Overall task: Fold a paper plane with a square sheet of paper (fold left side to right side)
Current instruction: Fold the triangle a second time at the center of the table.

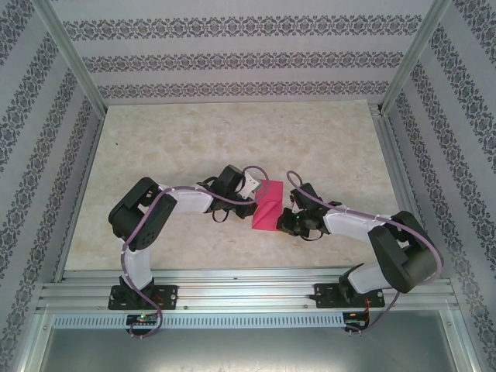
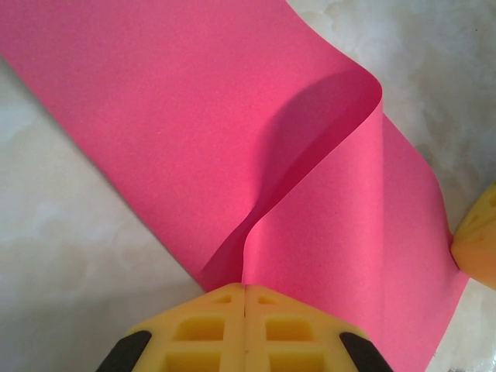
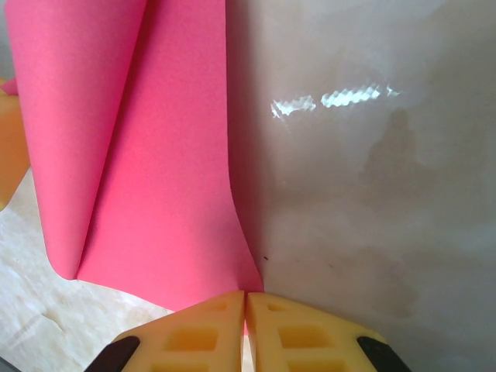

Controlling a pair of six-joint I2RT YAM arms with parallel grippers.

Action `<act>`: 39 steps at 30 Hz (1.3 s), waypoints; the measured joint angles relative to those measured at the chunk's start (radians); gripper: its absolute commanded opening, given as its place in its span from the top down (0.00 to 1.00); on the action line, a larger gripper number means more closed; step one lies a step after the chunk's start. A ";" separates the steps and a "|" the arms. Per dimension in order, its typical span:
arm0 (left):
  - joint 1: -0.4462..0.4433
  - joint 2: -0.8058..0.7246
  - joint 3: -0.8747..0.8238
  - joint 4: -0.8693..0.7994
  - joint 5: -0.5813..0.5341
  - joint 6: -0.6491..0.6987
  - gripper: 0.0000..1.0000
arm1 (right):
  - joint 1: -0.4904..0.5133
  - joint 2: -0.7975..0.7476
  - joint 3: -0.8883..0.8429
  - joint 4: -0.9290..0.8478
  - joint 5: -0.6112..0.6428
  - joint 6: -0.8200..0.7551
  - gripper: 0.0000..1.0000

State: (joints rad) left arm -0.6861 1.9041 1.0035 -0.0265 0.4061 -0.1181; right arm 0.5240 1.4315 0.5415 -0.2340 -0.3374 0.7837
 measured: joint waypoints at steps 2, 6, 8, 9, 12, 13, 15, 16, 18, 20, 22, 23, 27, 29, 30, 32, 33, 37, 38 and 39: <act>0.001 0.000 0.001 0.000 0.000 0.000 1.00 | 0.000 0.000 0.000 0.000 0.000 0.000 0.88; 0.005 0.002 0.002 0.002 0.002 0.000 1.00 | 0.000 0.000 0.000 0.000 0.000 0.000 0.88; 0.005 0.003 0.002 0.003 0.004 0.000 1.00 | 0.000 0.000 0.001 0.000 0.000 0.000 0.88; 0.005 0.004 0.002 0.003 0.005 0.000 1.00 | 0.000 0.000 0.002 -0.001 0.000 0.000 0.88; 0.005 0.004 0.002 0.004 0.008 0.000 1.00 | 0.000 0.003 0.004 -0.002 0.000 0.000 0.88; 0.005 0.004 0.002 0.005 0.009 0.000 1.00 | 0.000 0.005 0.005 -0.001 0.000 0.000 0.88; 0.005 0.005 0.002 0.007 0.013 0.000 1.00 | 0.000 0.008 0.008 -0.001 0.000 0.000 0.88; 0.005 0.006 0.002 0.008 0.015 0.000 1.00 | 0.000 0.008 0.008 -0.002 0.000 0.000 0.87; 0.005 0.008 0.002 0.011 0.016 0.000 1.00 | 0.000 0.008 0.011 -0.004 0.000 0.000 0.87; 0.005 0.009 0.002 0.012 0.016 0.000 1.00 | 0.005 0.007 0.016 -0.012 0.001 -0.002 0.86; 0.005 0.009 0.002 0.014 0.018 0.000 1.00 | 0.006 -0.003 0.023 -0.030 0.010 -0.008 0.84; 0.005 0.010 0.002 0.014 0.019 0.000 1.00 | 0.006 -0.013 0.026 -0.047 0.016 -0.013 0.83; 0.005 0.010 0.002 0.016 0.019 0.000 1.00 | -0.005 -0.085 0.033 -0.090 0.023 -0.019 0.82; 0.005 0.011 0.002 0.019 0.019 0.000 1.00 | -0.013 -0.121 0.040 -0.088 0.022 -0.018 0.83; 0.005 0.011 0.002 0.019 0.019 0.000 1.00 | -0.016 -0.130 0.044 -0.083 0.022 -0.015 0.83; 0.005 0.011 0.002 0.019 0.019 0.000 1.00 | -0.016 -0.131 0.051 -0.050 0.021 0.000 0.84; 0.005 0.011 0.002 0.019 0.019 0.000 1.00 | -0.016 -0.126 0.051 -0.028 0.018 0.008 0.84; 0.005 0.011 0.002 0.019 0.019 0.000 1.00 | -0.008 -0.061 0.068 0.056 0.011 0.040 0.85; 0.005 0.011 0.002 0.019 0.019 0.000 1.00 | -0.005 -0.040 0.077 0.076 0.010 0.047 0.85; 0.005 0.011 0.002 0.020 0.019 0.000 1.00 | 0.000 -0.023 0.085 0.089 0.008 0.054 0.85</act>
State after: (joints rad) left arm -0.6807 1.9156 1.0054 -0.0067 0.4252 -0.1184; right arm 0.5240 1.4082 0.6270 -0.1455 -0.3290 0.8375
